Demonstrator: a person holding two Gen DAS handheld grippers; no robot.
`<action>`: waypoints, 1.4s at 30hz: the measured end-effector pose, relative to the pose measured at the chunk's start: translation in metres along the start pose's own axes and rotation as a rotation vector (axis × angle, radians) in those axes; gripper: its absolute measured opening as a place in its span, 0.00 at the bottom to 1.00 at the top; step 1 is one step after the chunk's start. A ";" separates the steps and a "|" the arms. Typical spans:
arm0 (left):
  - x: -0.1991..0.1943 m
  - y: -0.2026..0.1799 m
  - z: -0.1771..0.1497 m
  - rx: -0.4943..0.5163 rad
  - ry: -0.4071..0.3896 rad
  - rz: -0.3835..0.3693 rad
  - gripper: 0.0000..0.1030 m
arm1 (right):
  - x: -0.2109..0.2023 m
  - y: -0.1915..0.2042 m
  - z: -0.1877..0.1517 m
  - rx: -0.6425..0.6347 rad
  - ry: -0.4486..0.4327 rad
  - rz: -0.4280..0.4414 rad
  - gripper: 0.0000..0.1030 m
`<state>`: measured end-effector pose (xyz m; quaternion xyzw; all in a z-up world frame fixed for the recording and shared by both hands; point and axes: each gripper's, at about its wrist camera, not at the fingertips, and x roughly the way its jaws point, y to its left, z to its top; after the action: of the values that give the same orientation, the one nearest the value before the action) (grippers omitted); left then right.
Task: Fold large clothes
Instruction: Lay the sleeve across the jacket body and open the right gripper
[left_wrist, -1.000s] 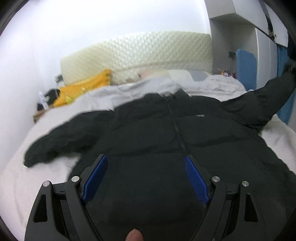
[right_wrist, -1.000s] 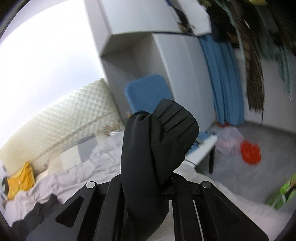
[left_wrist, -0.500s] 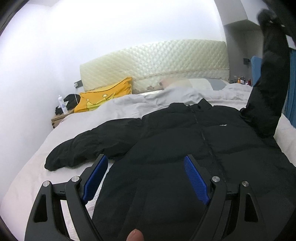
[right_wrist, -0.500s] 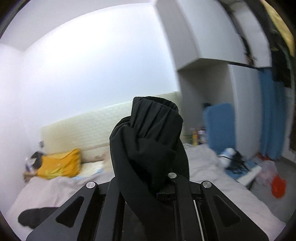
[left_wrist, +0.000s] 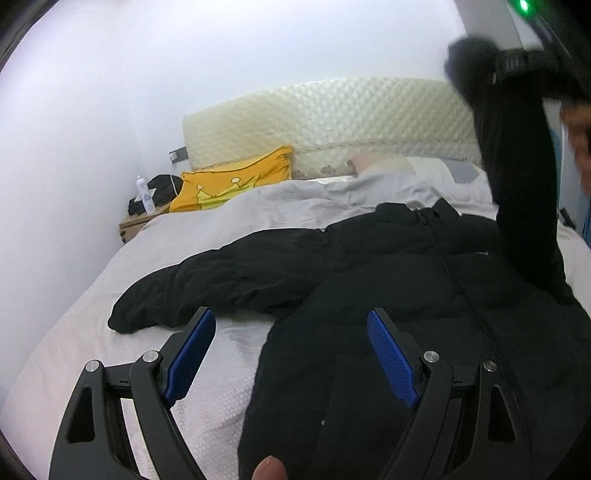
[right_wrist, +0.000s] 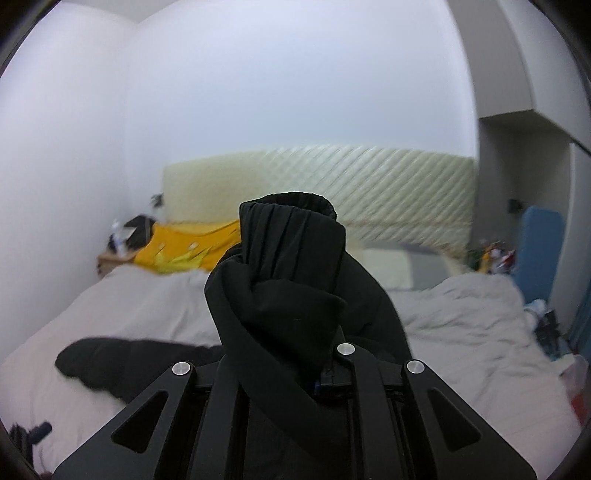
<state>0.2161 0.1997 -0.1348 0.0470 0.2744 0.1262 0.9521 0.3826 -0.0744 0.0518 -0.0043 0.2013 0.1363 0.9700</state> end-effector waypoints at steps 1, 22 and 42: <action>0.001 0.004 0.000 -0.007 -0.001 0.005 0.82 | 0.006 0.012 -0.005 -0.003 0.013 0.016 0.09; 0.014 0.023 -0.008 -0.073 0.036 -0.055 0.82 | 0.128 0.119 -0.189 -0.041 0.376 0.173 0.11; -0.049 0.015 0.037 -0.135 0.018 -0.125 0.82 | 0.003 0.064 -0.106 0.053 0.194 0.190 0.68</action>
<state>0.1920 0.2001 -0.0763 -0.0357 0.2764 0.0850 0.9566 0.3268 -0.0183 -0.0442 0.0273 0.2972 0.2212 0.9284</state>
